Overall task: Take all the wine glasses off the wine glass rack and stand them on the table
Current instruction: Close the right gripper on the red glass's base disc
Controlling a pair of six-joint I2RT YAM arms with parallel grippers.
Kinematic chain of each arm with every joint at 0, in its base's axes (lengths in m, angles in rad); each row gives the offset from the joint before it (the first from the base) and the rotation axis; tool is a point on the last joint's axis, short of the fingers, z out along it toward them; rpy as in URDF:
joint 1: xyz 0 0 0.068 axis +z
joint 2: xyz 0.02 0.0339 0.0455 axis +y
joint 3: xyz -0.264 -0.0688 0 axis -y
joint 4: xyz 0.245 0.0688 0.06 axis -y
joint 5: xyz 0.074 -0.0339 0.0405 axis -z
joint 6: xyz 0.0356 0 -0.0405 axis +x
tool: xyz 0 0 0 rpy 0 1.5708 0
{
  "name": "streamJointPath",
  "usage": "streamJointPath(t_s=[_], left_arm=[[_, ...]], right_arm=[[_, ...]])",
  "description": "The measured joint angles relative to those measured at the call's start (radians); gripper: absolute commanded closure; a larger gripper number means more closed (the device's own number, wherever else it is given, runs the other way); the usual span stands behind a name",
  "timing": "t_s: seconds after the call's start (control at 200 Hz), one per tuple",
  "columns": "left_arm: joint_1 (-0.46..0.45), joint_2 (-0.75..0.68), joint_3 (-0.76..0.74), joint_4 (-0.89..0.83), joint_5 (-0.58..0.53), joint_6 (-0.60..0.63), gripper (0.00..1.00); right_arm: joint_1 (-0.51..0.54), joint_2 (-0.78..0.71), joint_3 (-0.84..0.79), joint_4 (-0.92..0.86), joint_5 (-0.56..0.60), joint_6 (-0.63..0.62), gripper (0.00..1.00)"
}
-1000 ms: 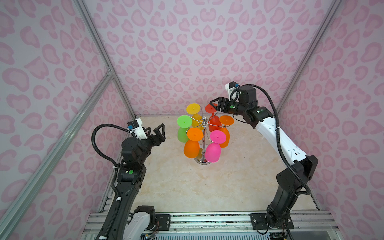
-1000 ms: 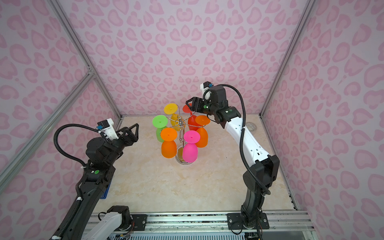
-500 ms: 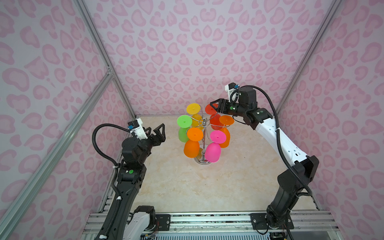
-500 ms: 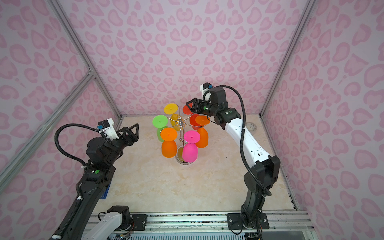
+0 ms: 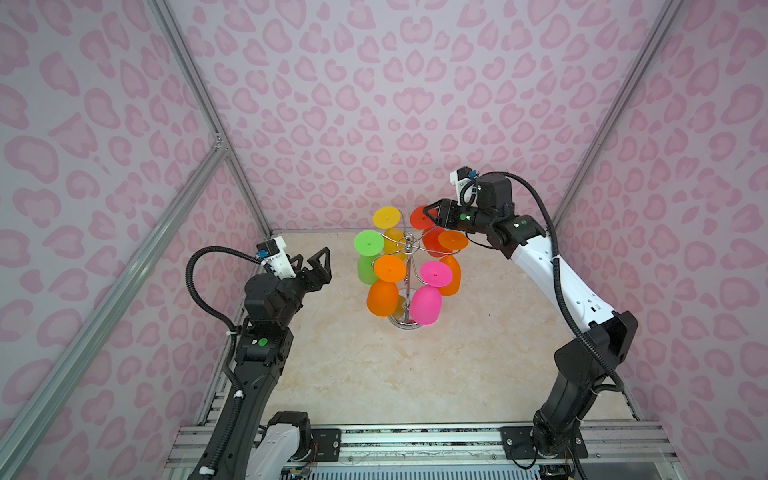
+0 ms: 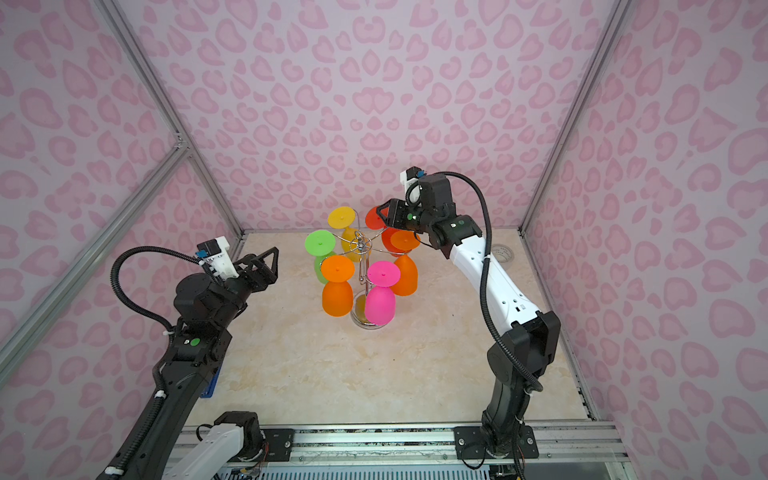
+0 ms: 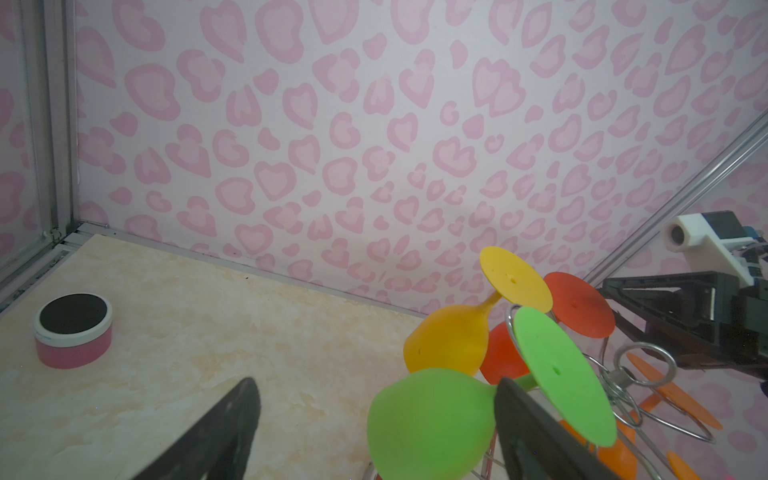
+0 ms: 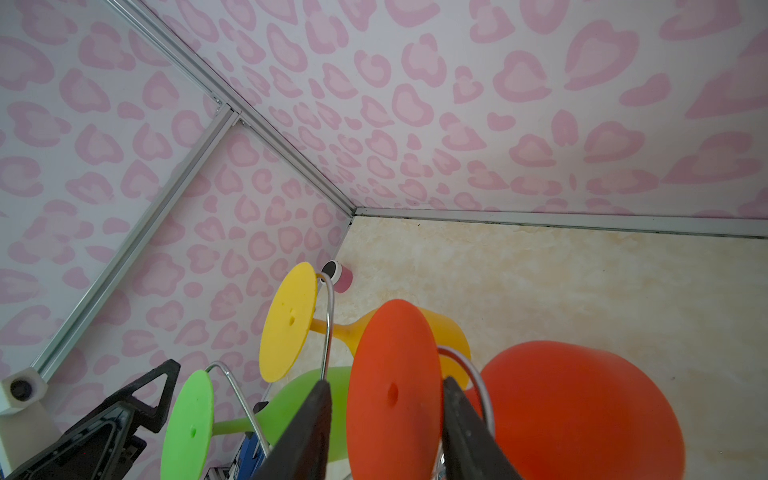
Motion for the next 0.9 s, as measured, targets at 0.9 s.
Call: streamJointPath(t_s=[0.9], left_arm=[[0.001,0.000,-0.002,0.000,-0.004,0.000,0.10]], right_arm=[[-0.063,-0.001,-0.056,0.057,-0.069,0.111,0.94]])
